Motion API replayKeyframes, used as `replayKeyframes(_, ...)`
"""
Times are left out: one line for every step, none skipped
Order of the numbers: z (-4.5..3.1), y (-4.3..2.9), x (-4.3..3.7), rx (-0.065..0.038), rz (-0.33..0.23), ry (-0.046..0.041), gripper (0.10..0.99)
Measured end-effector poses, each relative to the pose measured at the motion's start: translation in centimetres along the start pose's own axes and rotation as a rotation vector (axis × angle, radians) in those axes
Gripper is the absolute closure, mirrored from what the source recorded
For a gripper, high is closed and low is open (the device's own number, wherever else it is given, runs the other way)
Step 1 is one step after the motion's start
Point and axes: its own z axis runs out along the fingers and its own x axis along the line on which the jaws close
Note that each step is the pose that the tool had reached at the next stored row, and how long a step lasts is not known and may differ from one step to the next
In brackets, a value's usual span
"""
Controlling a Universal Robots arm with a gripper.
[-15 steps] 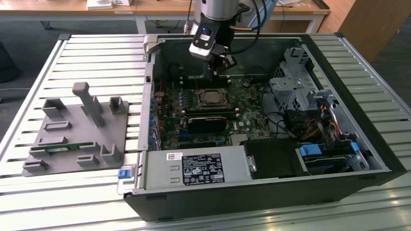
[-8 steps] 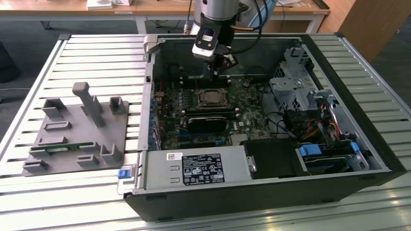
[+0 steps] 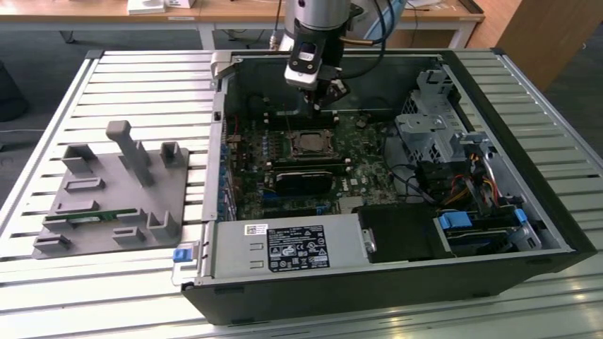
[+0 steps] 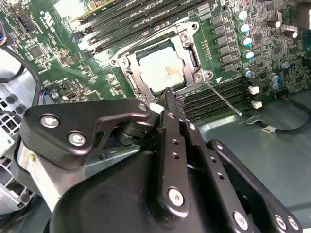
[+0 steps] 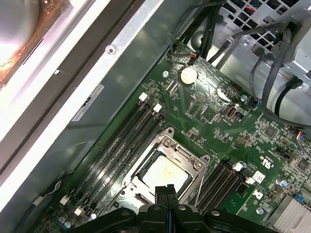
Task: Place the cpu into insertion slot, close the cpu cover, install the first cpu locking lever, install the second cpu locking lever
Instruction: 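Install the first cpu locking lever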
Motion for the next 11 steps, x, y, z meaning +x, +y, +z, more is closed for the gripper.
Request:
replayKeyframes(0.0,0.0,0.0,0.0,-0.004,0.0001,0.98)
replayKeyframes(0.0,0.0,0.0,0.0,-0.009,0.0002,0.98)
replayKeyframes(0.0,0.0,0.0,0.0,-0.014,0.0004,0.98)
replayKeyframes(0.0,0.0,0.0,0.0,-0.02,0.0005,0.98)
replayKeyframes(0.0,0.0,0.0,0.0,-0.027,0.0007,0.98)
replayKeyframes(0.0,0.0,0.0,-0.001,-0.034,0.0009,0.98)
replayKeyframes(0.0,0.0,0.0,-0.001,-0.042,0.0011,0.98)
replayKeyframes(0.0,0.0,0.0,-0.001,-0.05,0.0013,0.98)
replayKeyframes(0.0,0.0,0.0,-0.001,-0.057,0.0015,0.98)
replayKeyframes(0.0,0.0,0.0,-0.001,-0.065,0.0017,0.98)
replayKeyframes(0.0,0.0,0.0,-0.001,-0.074,0.0019,0.98)
